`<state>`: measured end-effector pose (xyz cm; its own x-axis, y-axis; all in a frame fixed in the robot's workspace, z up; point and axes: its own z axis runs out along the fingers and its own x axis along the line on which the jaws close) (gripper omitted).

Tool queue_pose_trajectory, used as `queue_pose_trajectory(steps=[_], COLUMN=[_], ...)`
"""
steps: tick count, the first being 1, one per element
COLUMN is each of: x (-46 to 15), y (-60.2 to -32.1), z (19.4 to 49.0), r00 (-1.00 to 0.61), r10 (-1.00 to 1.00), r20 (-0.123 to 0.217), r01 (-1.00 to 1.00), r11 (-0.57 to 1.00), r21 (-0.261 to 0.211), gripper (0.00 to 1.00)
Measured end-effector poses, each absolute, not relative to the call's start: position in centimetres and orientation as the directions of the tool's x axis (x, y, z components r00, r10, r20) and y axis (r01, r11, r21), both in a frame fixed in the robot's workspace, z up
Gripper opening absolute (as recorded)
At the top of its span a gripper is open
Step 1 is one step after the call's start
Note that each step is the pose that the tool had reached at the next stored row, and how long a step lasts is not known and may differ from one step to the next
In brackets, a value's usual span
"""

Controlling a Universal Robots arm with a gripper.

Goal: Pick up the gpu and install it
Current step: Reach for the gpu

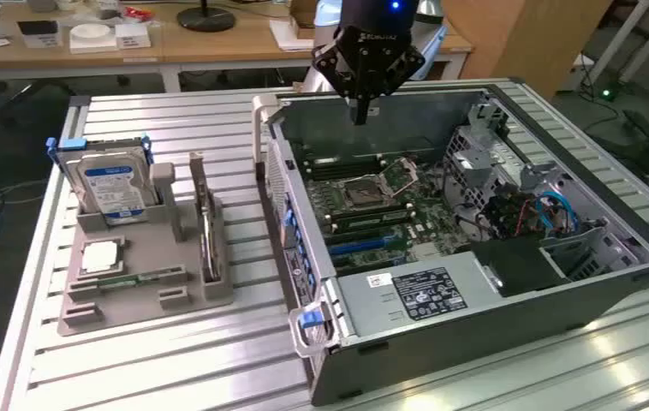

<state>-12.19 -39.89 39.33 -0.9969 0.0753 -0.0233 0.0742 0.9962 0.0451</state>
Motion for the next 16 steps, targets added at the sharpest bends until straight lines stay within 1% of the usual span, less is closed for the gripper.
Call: queue_pose_trajectory(steps=[16], x=[-13.7], y=[-39.9], z=[39.3], r00=[-0.997], r10=[0.075], r20=[-0.023], r01=[0.074], r11=[0.996], r21=[0.045], gripper=[0.11])
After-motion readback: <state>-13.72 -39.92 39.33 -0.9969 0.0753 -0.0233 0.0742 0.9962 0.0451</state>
